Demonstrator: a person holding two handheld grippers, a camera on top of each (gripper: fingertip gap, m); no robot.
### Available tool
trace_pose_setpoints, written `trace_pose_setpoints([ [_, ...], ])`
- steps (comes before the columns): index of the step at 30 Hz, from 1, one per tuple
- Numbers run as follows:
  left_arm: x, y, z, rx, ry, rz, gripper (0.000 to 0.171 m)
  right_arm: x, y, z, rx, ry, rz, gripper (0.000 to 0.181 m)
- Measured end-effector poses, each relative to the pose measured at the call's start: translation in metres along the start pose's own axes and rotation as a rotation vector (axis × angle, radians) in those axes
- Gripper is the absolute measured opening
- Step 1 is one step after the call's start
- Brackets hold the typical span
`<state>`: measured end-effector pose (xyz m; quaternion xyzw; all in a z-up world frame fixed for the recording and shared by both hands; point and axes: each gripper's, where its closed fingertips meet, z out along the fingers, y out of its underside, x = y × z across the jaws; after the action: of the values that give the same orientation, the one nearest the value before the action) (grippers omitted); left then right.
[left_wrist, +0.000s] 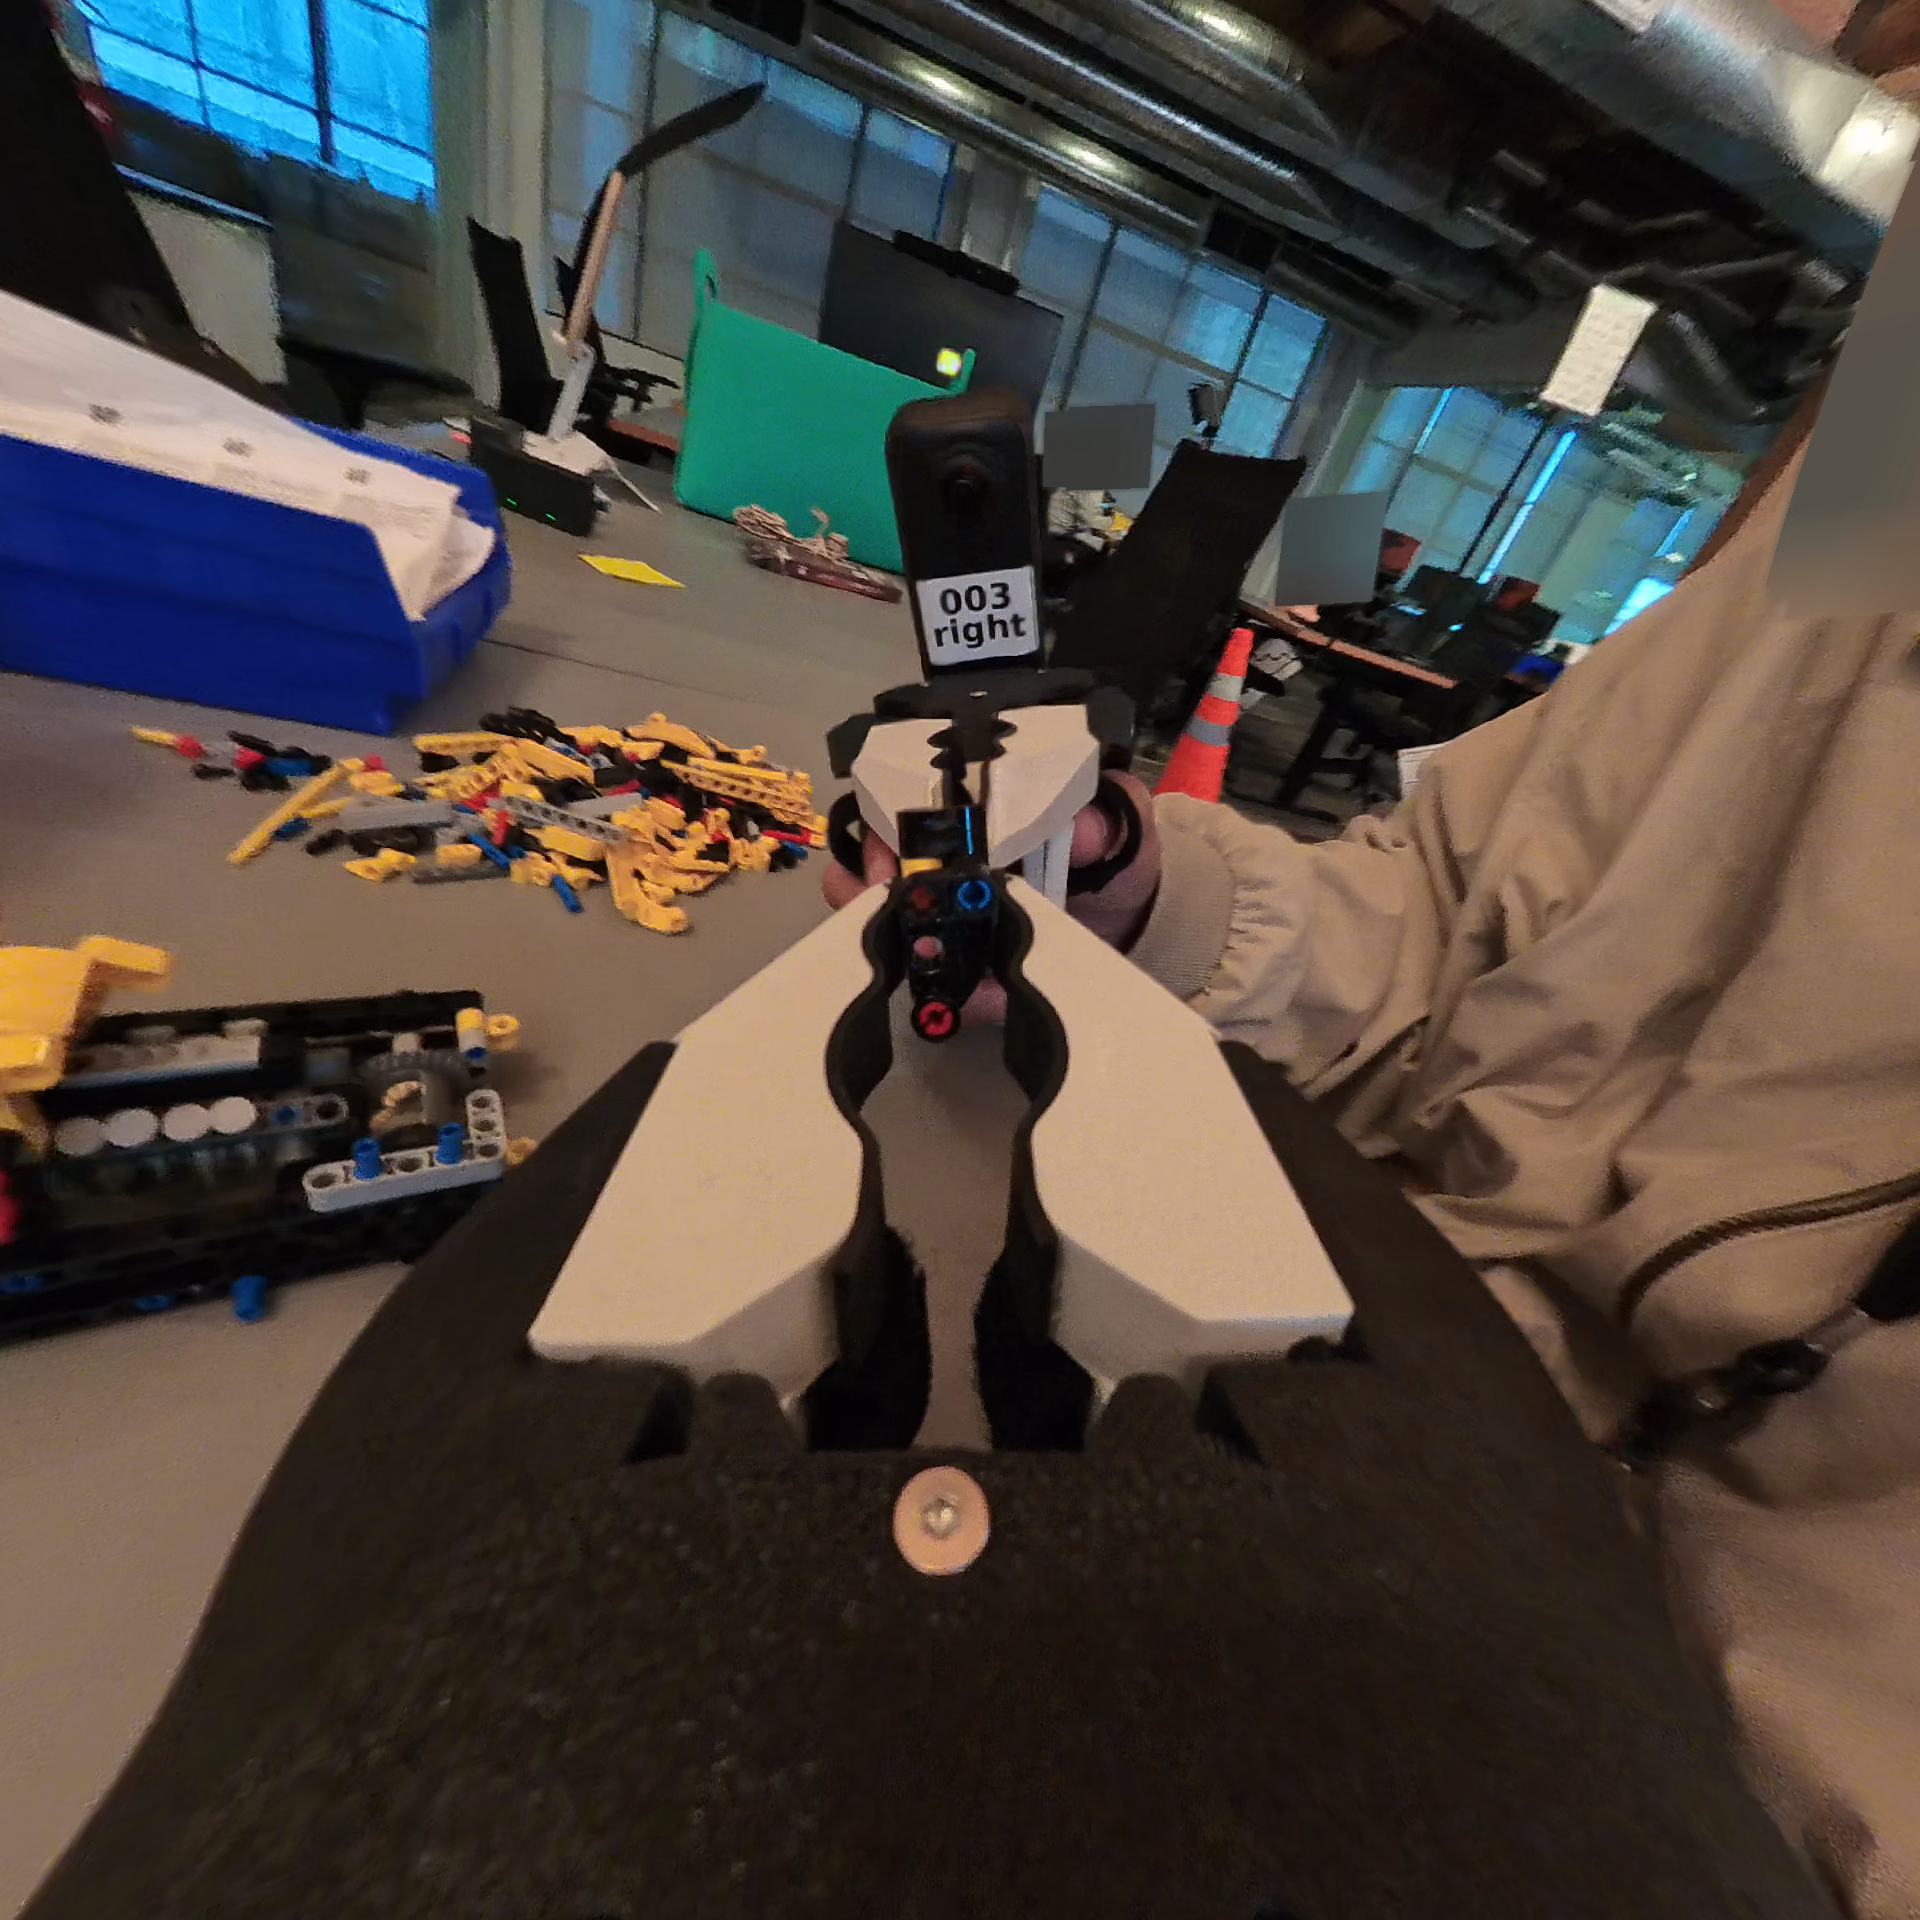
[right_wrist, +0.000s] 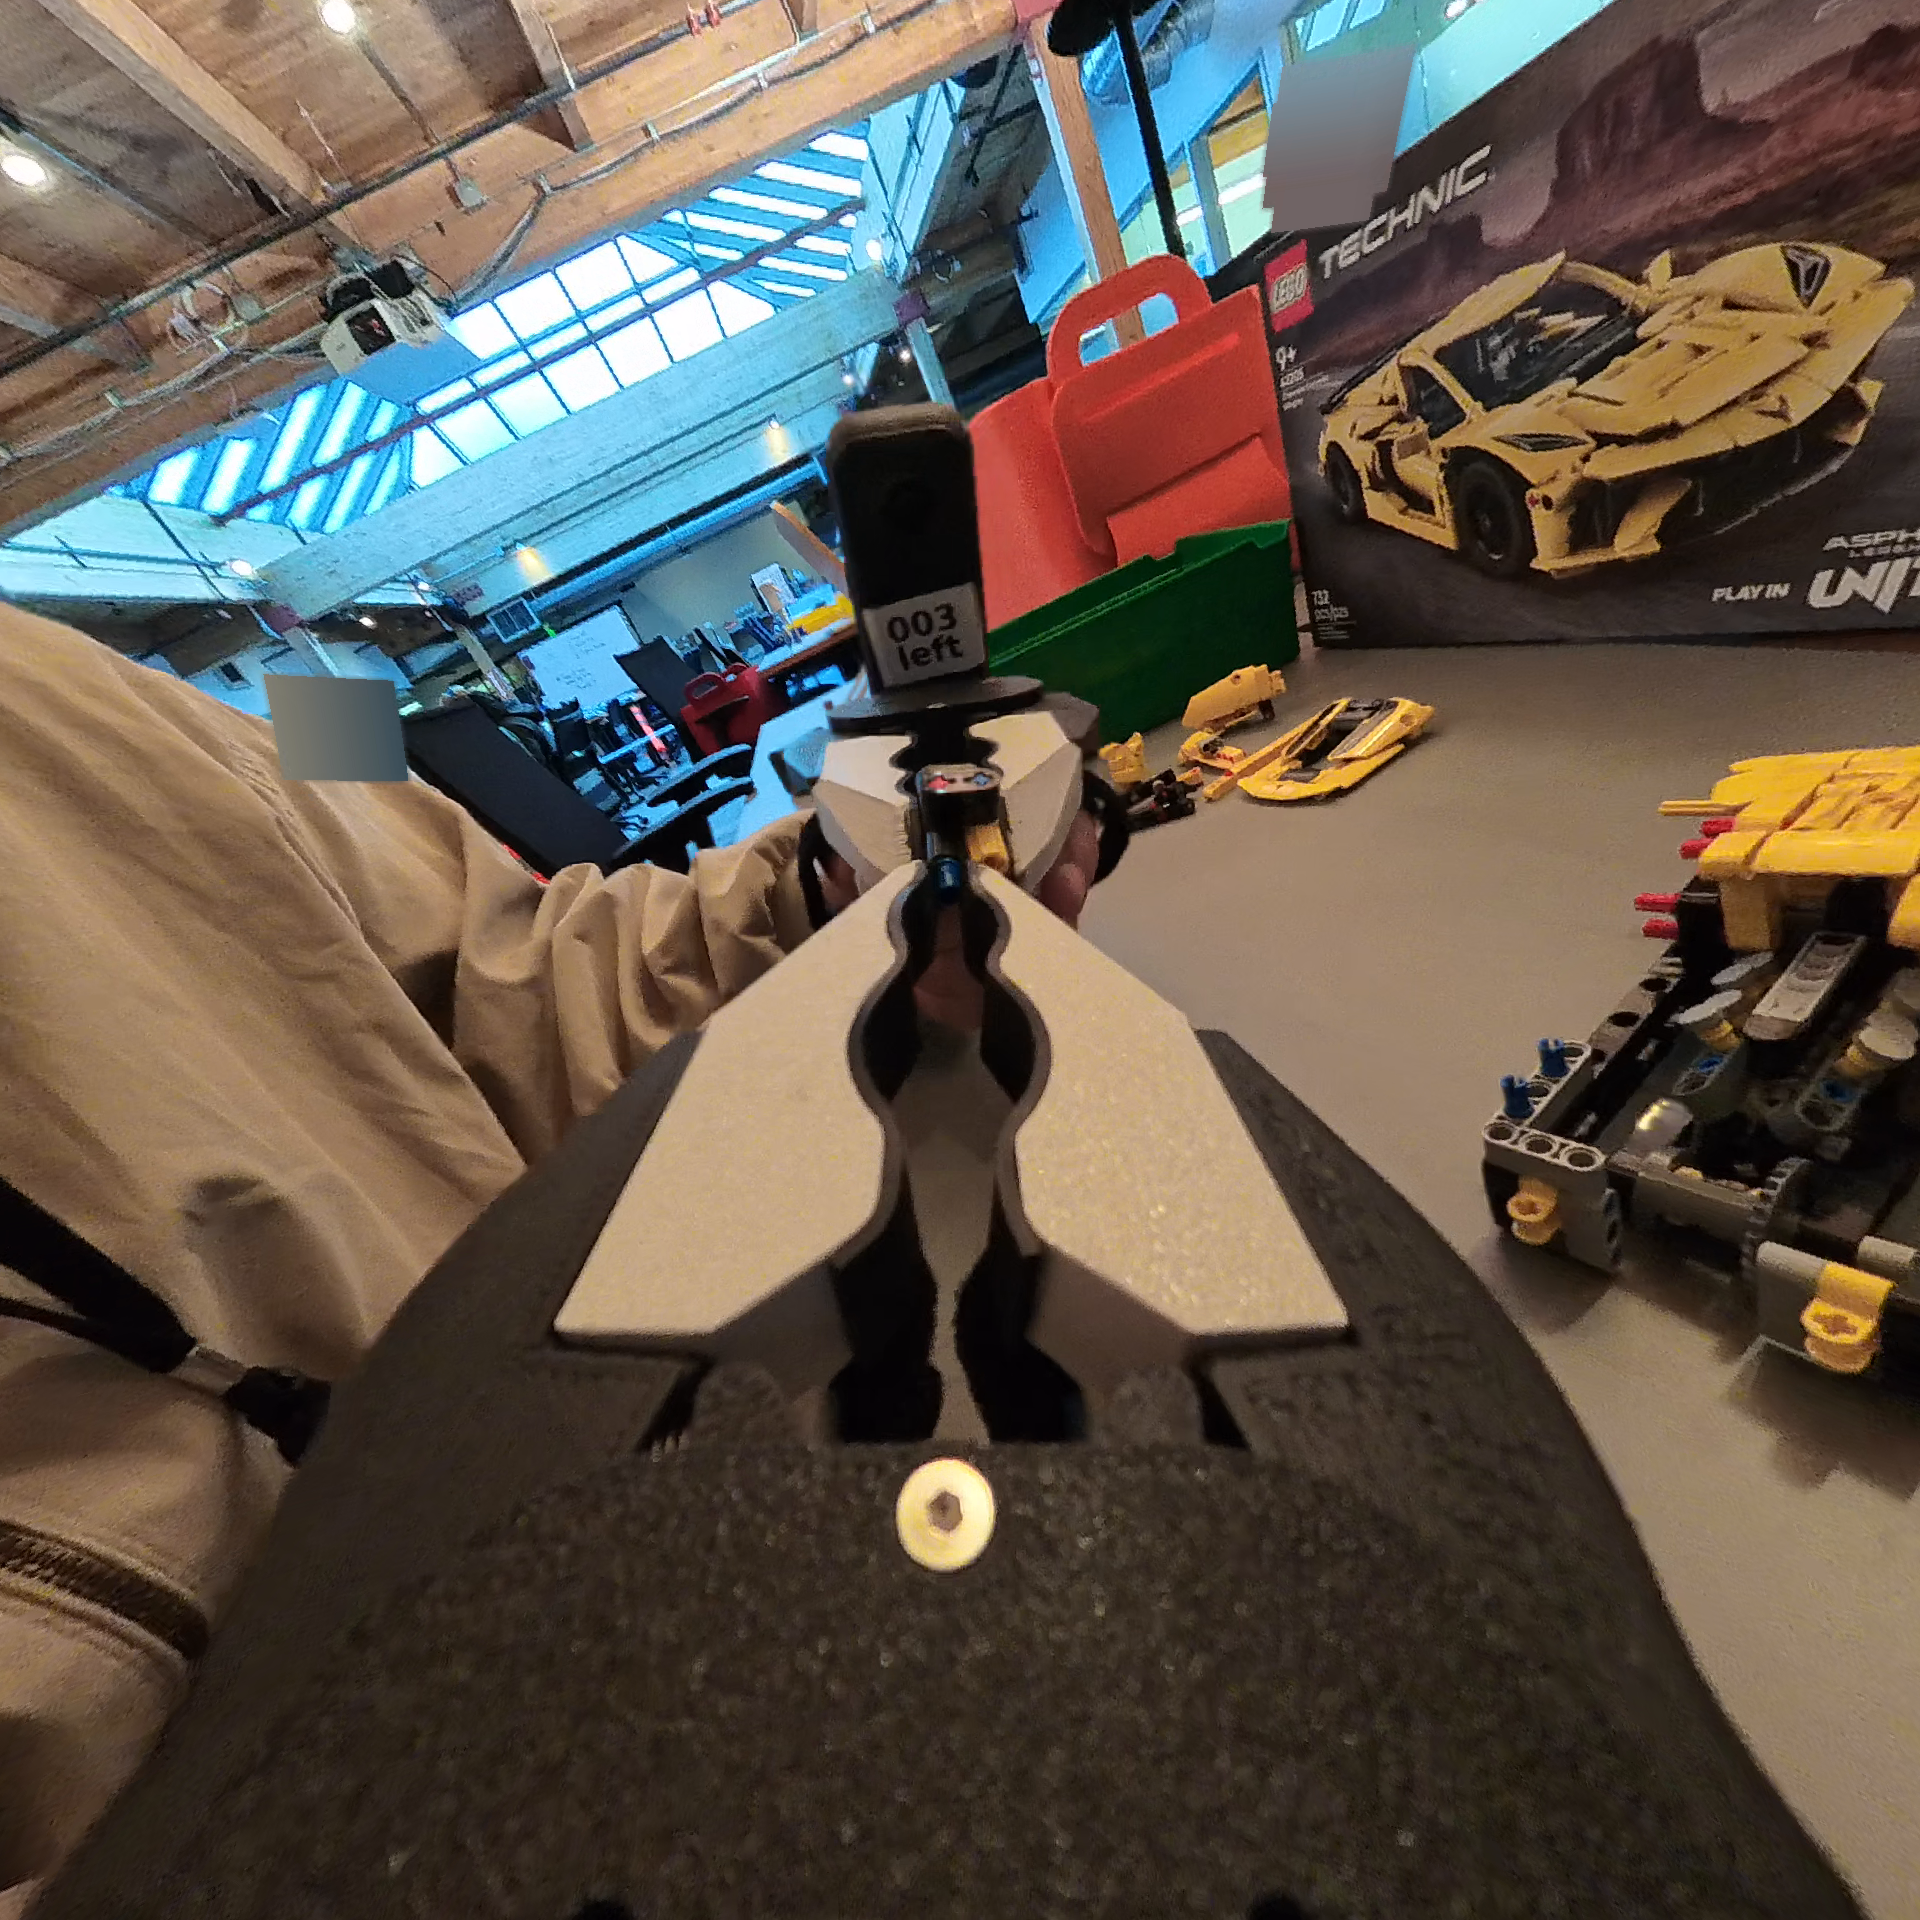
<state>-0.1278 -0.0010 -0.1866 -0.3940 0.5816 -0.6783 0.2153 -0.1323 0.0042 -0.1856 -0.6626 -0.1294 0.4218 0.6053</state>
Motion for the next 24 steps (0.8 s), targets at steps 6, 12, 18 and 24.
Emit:
trace_pose_setpoints([
  [6, 0.003, 0.002, -0.001, -0.029, -0.007, 0.048, 0.014, -0.003, 0.004, -0.001, -0.032, -0.034, 0.011, 0.002],
  [12, 0.01, -0.025, -0.022, 0.107, 0.034, 0.058, 0.016, -0.007, 0.0, -0.005, -0.037, -0.054, -0.018, 0.002],
  [18, -0.03, -0.079, -0.095, 0.403, -0.061, -0.073, 0.015, 0.029, -0.041, -0.078, 0.163, 0.048, 0.06, 0.002],
  [24, -0.046, -0.007, -0.029, 0.029, -0.243, 0.055, 0.015, 0.16, -0.005, -0.205, -0.291, 1.031, -0.108, 0.003],
])
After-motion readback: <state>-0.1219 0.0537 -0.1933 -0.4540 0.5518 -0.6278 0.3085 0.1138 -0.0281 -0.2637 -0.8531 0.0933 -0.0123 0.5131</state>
